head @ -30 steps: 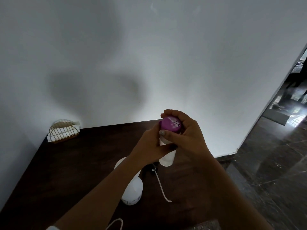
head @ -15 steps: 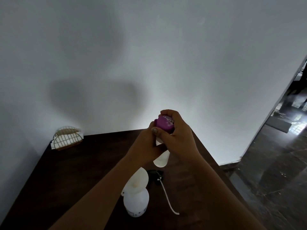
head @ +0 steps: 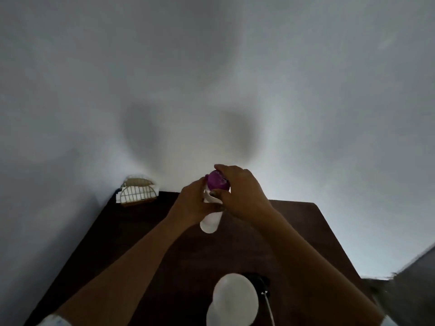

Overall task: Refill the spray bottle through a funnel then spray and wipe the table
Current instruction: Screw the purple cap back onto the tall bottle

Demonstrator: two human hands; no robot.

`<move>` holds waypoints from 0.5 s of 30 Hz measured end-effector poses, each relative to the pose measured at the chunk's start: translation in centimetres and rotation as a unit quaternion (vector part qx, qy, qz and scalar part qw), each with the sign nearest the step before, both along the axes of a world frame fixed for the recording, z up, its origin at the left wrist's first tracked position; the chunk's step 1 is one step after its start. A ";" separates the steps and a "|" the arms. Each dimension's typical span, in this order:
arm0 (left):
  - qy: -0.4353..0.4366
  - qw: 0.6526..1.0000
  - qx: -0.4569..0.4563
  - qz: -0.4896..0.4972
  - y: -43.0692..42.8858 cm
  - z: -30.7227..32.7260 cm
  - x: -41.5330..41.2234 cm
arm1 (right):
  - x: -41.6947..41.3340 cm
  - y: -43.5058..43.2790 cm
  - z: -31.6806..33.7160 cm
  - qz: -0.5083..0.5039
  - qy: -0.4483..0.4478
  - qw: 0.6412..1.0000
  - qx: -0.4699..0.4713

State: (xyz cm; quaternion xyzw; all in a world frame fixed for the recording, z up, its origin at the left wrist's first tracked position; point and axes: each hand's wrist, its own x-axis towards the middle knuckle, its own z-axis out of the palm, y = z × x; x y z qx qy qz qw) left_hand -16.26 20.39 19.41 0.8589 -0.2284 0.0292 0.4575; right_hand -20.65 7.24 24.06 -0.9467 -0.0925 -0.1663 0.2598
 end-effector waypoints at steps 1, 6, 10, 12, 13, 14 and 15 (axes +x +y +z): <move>0.004 1.000 -0.002 0.014 0.6 -0.6 1.2 | 1.7 0.6 -0.6 0.012 0.012 1.000 -0.010; 0.029 0.997 -0.007 0.070 2.9 -4.5 7.5 | 9.6 2.7 -3.8 0.085 0.041 0.995 -0.013; 0.061 0.993 -0.016 0.105 3.6 -7.7 11.9 | 15.2 3.8 -7.6 0.102 0.048 0.993 -0.037; 0.067 0.990 -0.022 0.124 3.8 -9.2 14.0 | 17.7 4.2 -9.5 0.111 0.044 0.991 -0.053; 0.067 0.989 -0.022 0.132 3.9 -9.8 14.8 | 18.6 4.4 -10.2 0.114 0.040 0.991 -0.063; 0.067 0.988 -0.016 0.140 4.0 -10.5 15.7 | 19.6 4.7 -10.9 0.115 0.037 0.990 -0.070; 0.065 0.987 -0.007 0.149 4.1 -11.0 16.5 | 20.5 4.9 -11.5 0.115 0.036 0.990 -0.076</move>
